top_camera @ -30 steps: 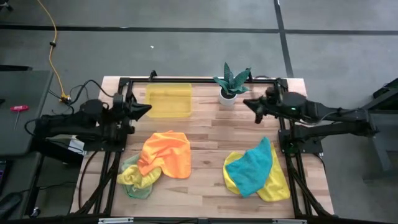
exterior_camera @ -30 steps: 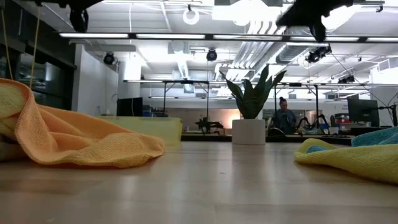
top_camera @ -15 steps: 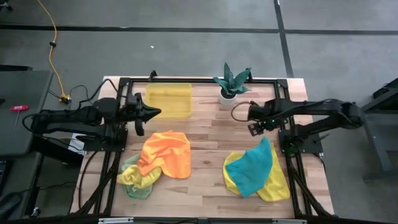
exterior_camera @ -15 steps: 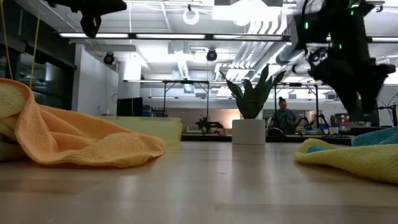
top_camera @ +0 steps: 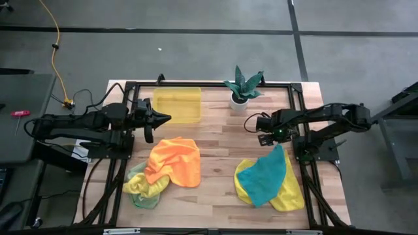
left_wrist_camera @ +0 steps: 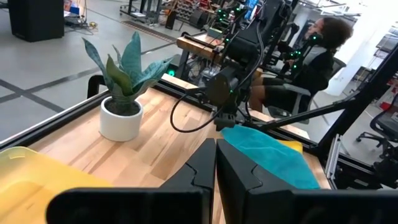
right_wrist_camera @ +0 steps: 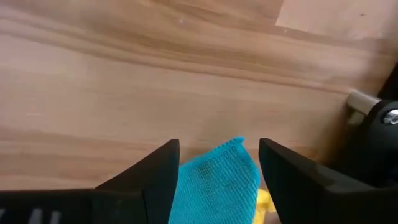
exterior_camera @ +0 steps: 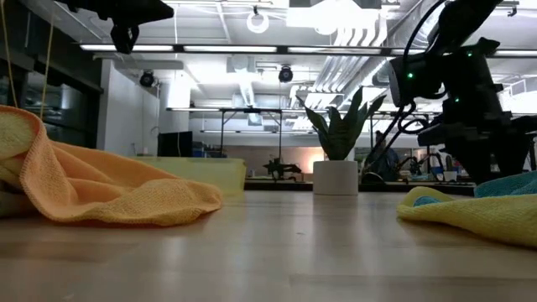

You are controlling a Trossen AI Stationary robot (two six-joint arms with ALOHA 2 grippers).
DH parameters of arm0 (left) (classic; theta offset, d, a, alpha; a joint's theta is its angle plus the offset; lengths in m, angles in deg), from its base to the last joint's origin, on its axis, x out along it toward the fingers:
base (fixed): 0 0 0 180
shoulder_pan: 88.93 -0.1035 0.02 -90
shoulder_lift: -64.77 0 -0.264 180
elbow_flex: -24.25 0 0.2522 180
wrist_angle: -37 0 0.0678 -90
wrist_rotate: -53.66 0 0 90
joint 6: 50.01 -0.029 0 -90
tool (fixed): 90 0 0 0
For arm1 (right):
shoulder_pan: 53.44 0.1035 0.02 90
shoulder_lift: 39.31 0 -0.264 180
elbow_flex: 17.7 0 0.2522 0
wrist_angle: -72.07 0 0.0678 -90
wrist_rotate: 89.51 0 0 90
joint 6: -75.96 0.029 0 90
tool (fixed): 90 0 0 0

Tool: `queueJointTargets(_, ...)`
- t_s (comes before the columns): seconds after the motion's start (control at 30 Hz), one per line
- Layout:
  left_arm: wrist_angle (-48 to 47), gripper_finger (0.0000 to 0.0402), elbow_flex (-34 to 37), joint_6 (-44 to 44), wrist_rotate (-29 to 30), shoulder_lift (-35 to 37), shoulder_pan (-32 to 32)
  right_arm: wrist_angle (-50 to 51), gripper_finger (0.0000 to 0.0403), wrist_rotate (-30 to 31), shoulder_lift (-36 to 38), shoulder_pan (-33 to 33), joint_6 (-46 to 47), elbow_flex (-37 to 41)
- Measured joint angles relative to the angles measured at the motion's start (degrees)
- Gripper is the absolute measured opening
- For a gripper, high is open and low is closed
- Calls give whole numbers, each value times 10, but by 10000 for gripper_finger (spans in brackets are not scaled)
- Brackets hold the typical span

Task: Fold microfiber towels
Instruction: Fold the blue microfiber cloth

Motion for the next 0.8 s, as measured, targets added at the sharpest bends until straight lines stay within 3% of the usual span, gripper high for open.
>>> queueJointTargets(0.5, -3, 4, 0, 0, 0, 0, 0, -18, 149, 2, -57, 0, 23, 0)
queueJointTargets(0.8, -3, 3, 0, -15, 1, 0, 0, -7, 32, -7, -54, 0, 10, -6)
